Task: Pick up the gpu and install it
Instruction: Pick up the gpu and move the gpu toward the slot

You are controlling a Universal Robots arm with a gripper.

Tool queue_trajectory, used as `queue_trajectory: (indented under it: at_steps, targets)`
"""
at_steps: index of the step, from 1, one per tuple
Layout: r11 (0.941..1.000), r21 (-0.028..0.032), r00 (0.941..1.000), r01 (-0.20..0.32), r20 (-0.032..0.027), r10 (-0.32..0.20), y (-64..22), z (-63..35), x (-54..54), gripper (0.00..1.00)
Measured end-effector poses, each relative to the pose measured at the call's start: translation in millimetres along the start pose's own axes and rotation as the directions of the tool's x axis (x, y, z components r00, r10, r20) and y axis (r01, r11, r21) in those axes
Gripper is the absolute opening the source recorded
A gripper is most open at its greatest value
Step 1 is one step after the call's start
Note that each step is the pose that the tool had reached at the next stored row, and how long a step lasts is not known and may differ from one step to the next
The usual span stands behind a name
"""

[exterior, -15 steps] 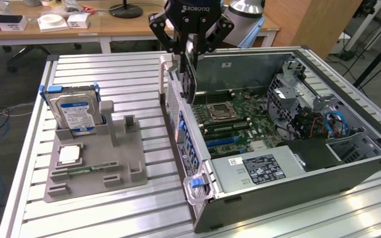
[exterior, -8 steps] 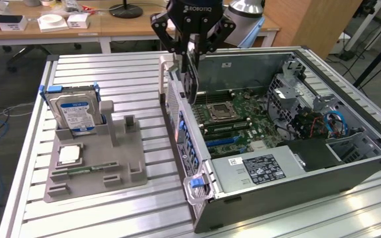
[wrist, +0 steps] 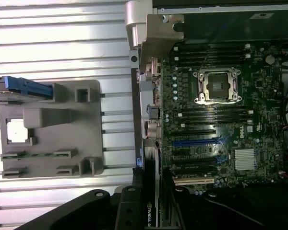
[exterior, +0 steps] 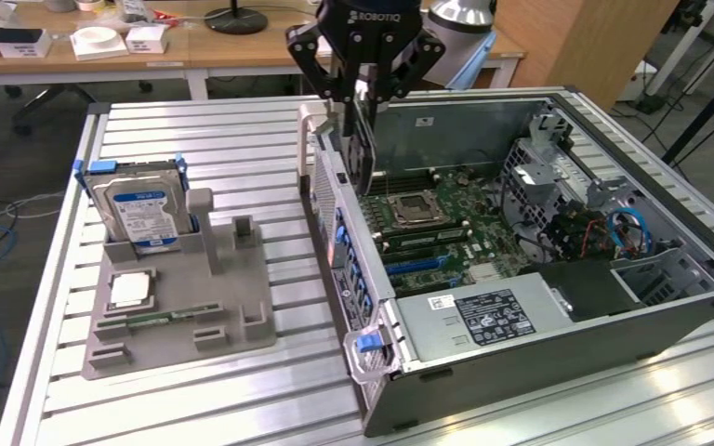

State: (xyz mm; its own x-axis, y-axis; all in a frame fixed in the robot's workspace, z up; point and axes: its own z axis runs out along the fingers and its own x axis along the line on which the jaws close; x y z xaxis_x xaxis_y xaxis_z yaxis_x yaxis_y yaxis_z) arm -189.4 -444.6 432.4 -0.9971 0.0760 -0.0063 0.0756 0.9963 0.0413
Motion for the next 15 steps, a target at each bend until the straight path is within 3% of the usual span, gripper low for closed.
queue_trajectory:
  at_steps: [15]
  targets:
    - [1.0,0.0,1.0,0.0,0.0,0.0,0.4,0.4,-5.6,0.26]
